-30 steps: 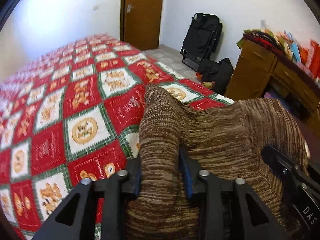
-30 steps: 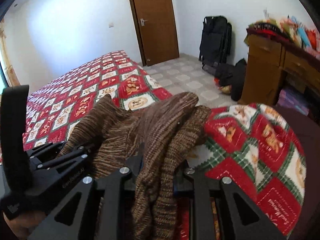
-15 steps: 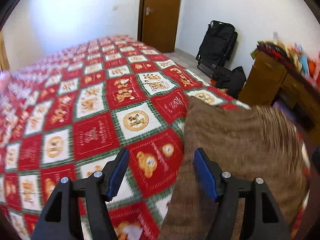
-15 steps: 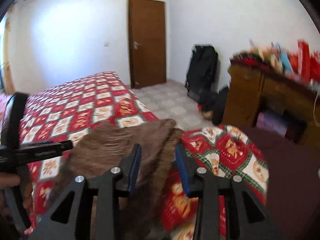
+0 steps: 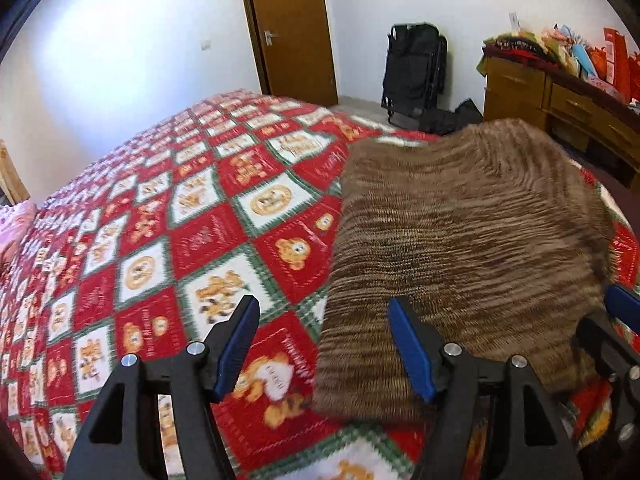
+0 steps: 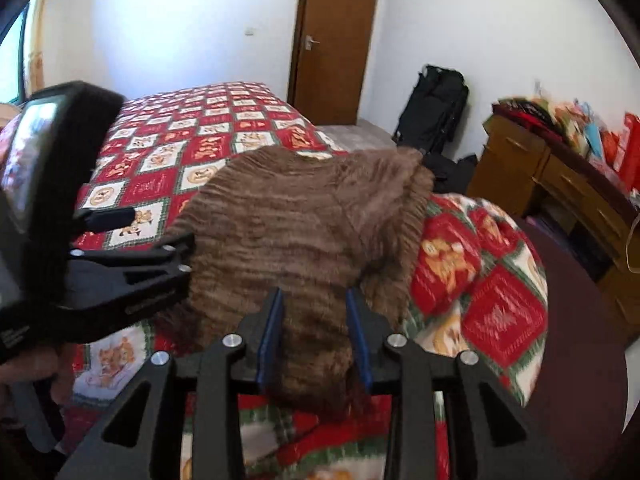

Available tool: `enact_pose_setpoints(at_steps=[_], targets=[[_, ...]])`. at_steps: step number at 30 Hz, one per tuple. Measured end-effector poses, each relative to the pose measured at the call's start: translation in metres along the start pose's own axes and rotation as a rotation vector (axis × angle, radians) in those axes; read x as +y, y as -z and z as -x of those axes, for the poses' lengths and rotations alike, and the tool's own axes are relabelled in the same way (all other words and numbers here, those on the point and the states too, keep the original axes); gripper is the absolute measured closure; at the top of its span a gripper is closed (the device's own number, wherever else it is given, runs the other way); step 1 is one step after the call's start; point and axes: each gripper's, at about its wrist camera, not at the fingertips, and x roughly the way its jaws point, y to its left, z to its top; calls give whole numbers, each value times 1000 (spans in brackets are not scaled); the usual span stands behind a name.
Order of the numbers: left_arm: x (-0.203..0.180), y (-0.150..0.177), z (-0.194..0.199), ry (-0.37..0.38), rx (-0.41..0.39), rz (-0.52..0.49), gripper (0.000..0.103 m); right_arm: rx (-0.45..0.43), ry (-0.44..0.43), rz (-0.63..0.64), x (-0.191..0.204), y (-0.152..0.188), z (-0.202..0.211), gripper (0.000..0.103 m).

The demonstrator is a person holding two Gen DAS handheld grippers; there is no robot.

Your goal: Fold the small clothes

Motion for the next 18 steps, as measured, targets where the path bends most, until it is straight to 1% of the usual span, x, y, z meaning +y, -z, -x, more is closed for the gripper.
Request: enact_pose_setpoints(at_steps=[2, 3, 4, 6, 7, 10, 11, 13, 15, 18], targets=[[4, 2, 19, -7, -52, 6, 35, -30, -5, -71, -4, 4, 19, 65], [7, 3, 31, -9, -88, 12, 35, -68, -2, -108, -6, 6, 31, 55], [8, 3, 39, -7, -107, 17, 35, -117, 11, -153, -9, 8, 46, 36], [11, 5, 56, 8, -137, 21, 35, -187, 45, -216, -15, 10, 68, 19], [13, 7, 65, 14, -151, 21, 34, -229, 62, -247, -18, 12, 82, 19], [18, 11, 91, 5, -190, 30, 31, -292, 107, -287, -23, 11, 107, 18], [19, 12, 97, -1, -206, 33, 30, -304, 119, -302, -24, 11, 112, 17], [21, 15, 115, -23, -240, 34, 27, -331, 132, -333, -28, 11, 124, 10], [21, 17, 129, -64, -263, 24, 22, -354, 147, -344, -29, 10, 132, 9], [23, 18, 144, -92, -319, 24, 21, -381, 172, -333, -24, 6, 141, 7]])
